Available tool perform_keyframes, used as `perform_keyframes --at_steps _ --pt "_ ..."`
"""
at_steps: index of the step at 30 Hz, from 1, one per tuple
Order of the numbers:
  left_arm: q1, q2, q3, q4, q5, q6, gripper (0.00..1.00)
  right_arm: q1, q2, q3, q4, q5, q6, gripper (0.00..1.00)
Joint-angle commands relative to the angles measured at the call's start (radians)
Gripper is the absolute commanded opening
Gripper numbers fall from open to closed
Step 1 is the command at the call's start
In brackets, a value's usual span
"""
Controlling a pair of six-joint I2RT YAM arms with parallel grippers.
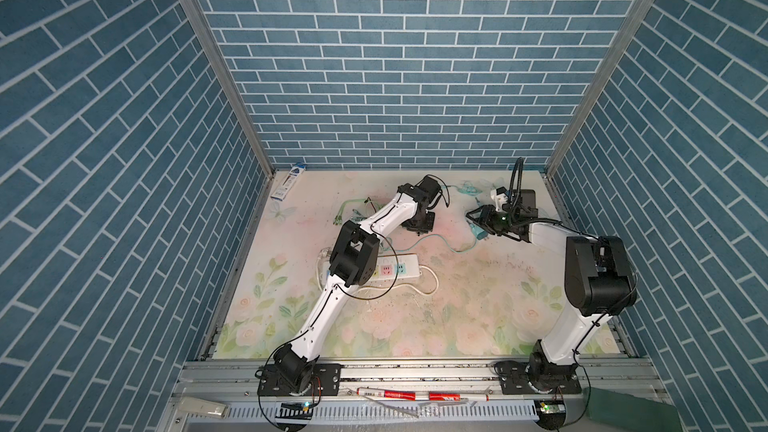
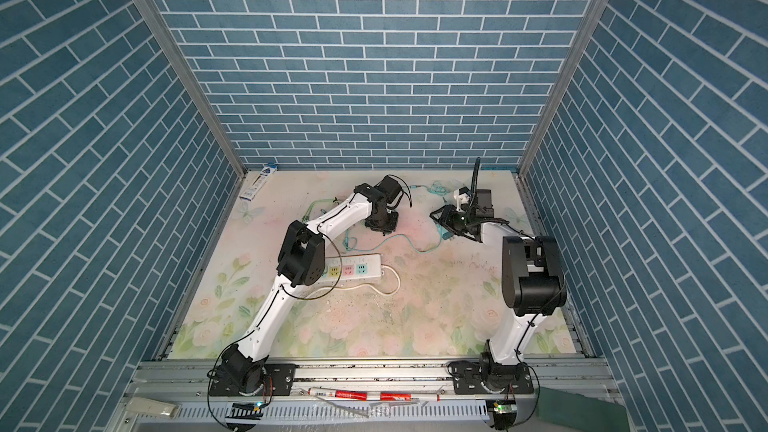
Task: Insert the plug
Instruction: 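Carry the charger toward the right gripper while the right gripper moves to meet it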
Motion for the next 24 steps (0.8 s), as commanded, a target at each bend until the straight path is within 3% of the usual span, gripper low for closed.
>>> perform_keyframes --at_steps 1,6,13,24 --pt "-0.002 -0.078 -0.048 0.049 0.044 0.100 0.06 0.004 -0.053 0.034 -0.049 0.013 -0.043 0.45" --pt "0.003 -0.218 -0.233 0.236 0.106 0.212 0.07 0.004 -0.082 0.074 -0.114 0.002 -0.053 0.46" --pt "0.013 -0.357 -0.424 0.431 0.206 0.377 0.09 0.022 -0.108 0.175 -0.267 -0.069 -0.210 0.47" --pt "0.121 -0.519 -0.793 0.960 0.564 0.369 0.15 0.123 -0.125 0.224 -0.341 -0.168 -0.404 0.47"
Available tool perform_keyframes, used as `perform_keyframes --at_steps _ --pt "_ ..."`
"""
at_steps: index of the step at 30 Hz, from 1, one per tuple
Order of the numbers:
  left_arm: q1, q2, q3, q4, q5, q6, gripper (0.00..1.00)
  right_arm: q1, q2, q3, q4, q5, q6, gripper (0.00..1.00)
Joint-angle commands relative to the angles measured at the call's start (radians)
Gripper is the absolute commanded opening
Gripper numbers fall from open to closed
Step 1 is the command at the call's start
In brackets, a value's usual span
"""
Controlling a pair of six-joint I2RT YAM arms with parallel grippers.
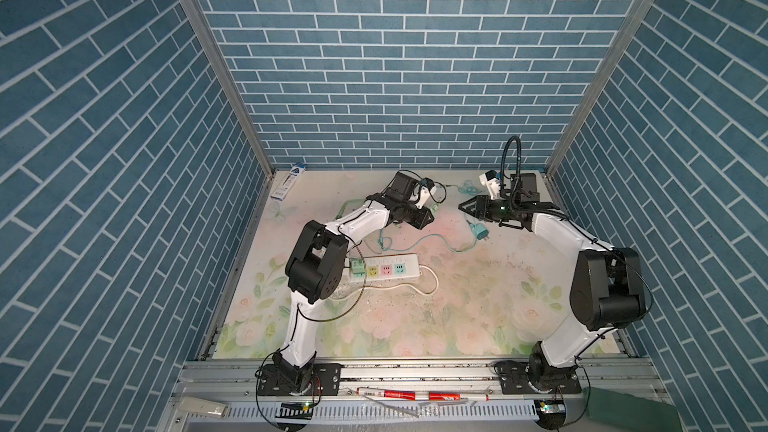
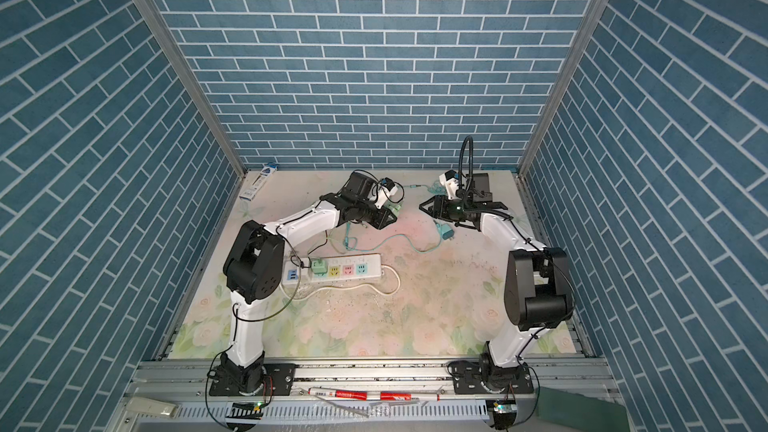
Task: Insert the plug
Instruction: 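Carry the charger toward the right gripper while the right gripper moves to meet it, then close the right gripper on the charger held by the left gripper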
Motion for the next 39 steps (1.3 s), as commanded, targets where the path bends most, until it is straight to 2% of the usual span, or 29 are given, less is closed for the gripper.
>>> perform_keyframes --at_steps 1,5,14,21,39 --pt "0.043 -0.036 -0.060 0.247 0.194 -0.021 0.15 0.052 -0.020 0.060 -0.071 -0.061 -0.149 0.47" --pt "0.066 -0.032 -0.059 0.261 0.298 -0.021 0.16 0.103 -0.025 0.049 -0.084 -0.078 -0.238 0.47" --pt "0.068 -0.074 -0.079 0.142 0.381 0.081 0.16 0.122 0.029 0.104 -0.117 -0.054 -0.326 0.47" --pt "0.069 -0.134 -0.174 0.194 0.454 0.110 0.16 0.124 0.049 0.142 -0.177 -0.082 -0.398 0.46" --pt "0.066 -0.132 -0.142 0.122 0.537 0.119 0.15 0.155 0.054 0.158 -0.183 -0.179 -0.497 0.45"
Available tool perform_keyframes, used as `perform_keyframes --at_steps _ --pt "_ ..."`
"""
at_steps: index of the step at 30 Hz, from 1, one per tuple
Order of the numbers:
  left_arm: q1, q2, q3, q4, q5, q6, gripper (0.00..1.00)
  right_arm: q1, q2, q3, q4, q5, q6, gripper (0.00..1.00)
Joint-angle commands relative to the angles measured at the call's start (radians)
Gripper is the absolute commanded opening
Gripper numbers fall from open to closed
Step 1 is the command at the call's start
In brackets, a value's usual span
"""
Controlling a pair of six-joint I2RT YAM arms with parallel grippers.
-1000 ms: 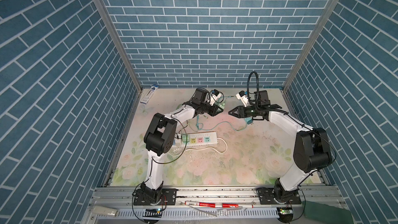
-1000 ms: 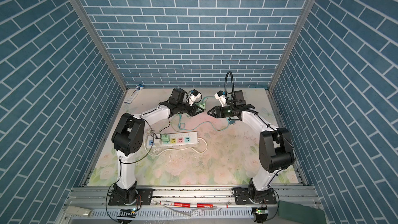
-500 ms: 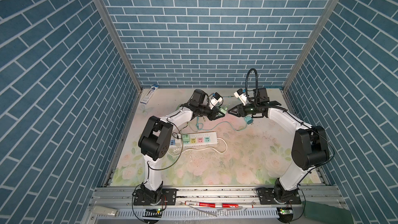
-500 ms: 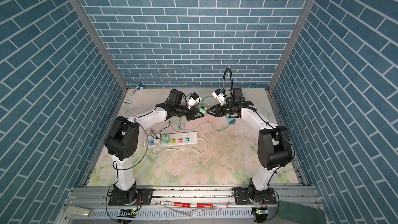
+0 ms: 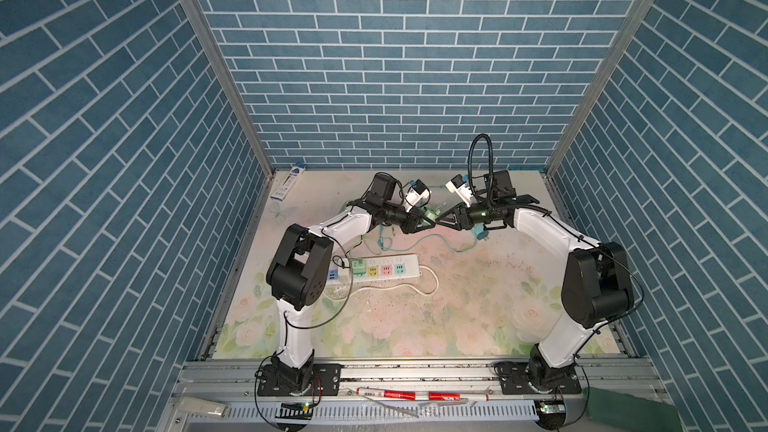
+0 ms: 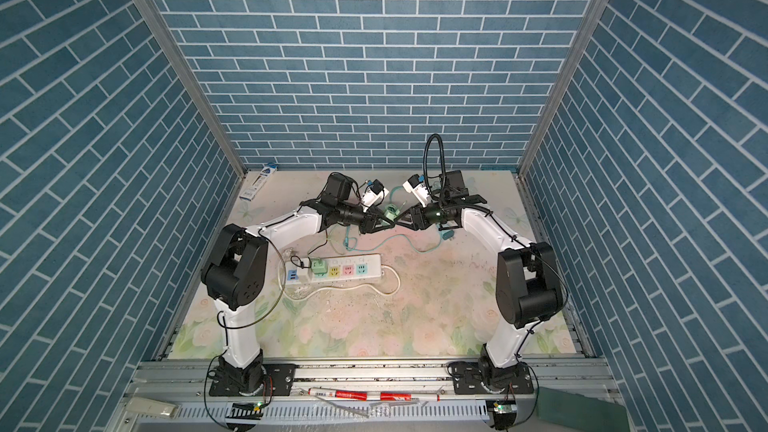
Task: Insert the plug
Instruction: 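Close the right gripper on the charger held by the left gripper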
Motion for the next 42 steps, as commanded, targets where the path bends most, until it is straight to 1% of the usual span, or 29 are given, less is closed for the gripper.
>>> perform_keyframes --at_steps 1,11,15,19,31,35,38,40,42 --pt "-0.002 -0.019 0.025 -0.024 0.043 0.018 0.15 0.005 0.012 0.056 -0.003 -0.037 -0.086 0.46" --pt "-0.011 -0.025 0.020 -0.027 0.058 0.018 0.14 0.007 0.048 0.084 -0.024 -0.084 -0.115 0.45" --pt "-0.011 -0.023 0.021 -0.006 0.075 0.010 0.14 0.007 0.046 0.085 -0.050 -0.099 -0.136 0.45" --pt "-0.012 -0.023 0.024 0.028 0.105 -0.024 0.14 0.007 0.045 0.079 -0.067 -0.117 -0.157 0.46" --pt "-0.020 -0.008 0.056 0.007 0.128 -0.033 0.14 0.009 0.028 0.060 -0.090 -0.143 -0.180 0.45" --pt "-0.024 0.001 0.060 0.011 0.129 -0.042 0.14 0.008 0.014 0.050 -0.083 -0.144 -0.180 0.41" --pt "-0.024 0.008 0.064 0.015 0.130 -0.049 0.14 0.008 0.012 0.049 -0.083 -0.155 -0.182 0.34" --pt "-0.024 0.016 0.076 -0.001 0.136 -0.050 0.16 0.008 0.012 0.049 -0.083 -0.165 -0.183 0.28" --pt "-0.024 0.021 0.083 -0.007 0.128 -0.050 0.16 0.008 0.011 0.046 -0.083 -0.171 -0.183 0.24"
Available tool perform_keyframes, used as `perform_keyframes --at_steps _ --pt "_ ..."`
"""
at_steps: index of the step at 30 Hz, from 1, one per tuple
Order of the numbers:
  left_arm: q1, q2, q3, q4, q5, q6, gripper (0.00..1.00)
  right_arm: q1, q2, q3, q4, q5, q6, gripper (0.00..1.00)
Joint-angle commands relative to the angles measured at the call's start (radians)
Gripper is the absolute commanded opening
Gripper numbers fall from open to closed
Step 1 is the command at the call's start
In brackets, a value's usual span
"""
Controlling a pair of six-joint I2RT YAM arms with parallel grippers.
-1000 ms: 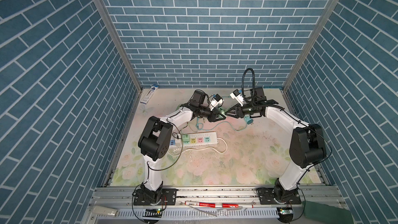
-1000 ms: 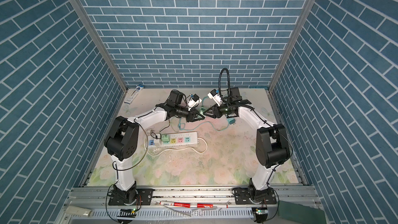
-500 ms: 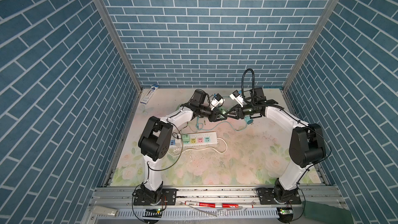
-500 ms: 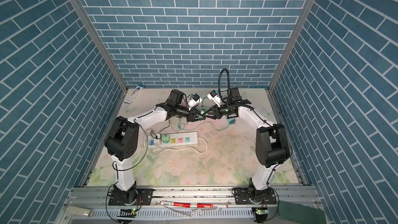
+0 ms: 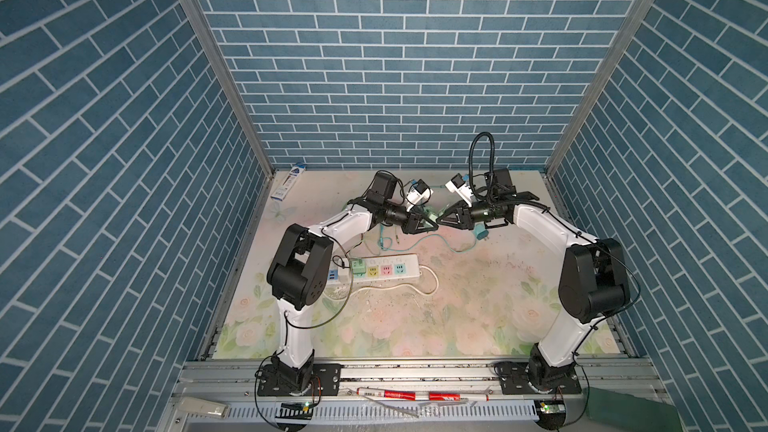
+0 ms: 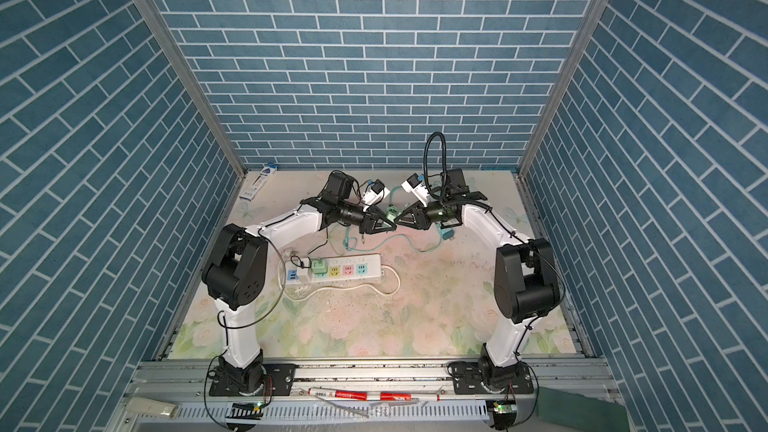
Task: Insert the plug
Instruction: 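Close the right gripper on the charger held by the left gripper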
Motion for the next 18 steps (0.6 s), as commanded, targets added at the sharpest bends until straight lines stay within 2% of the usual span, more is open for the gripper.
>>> perform_keyframes --at_steps 1,8,18 --pt "-0.020 0.018 0.050 0.037 -0.023 -0.009 0.16 0.024 -0.025 0.003 -0.031 -0.043 -0.030 0.23" --pt "-0.022 0.045 0.063 0.063 -0.003 -0.036 0.17 0.025 -0.031 0.003 -0.033 -0.053 -0.030 0.23" --pt "-0.033 0.075 0.089 0.054 0.023 -0.037 0.21 0.040 -0.022 0.020 -0.025 -0.049 -0.015 0.34"
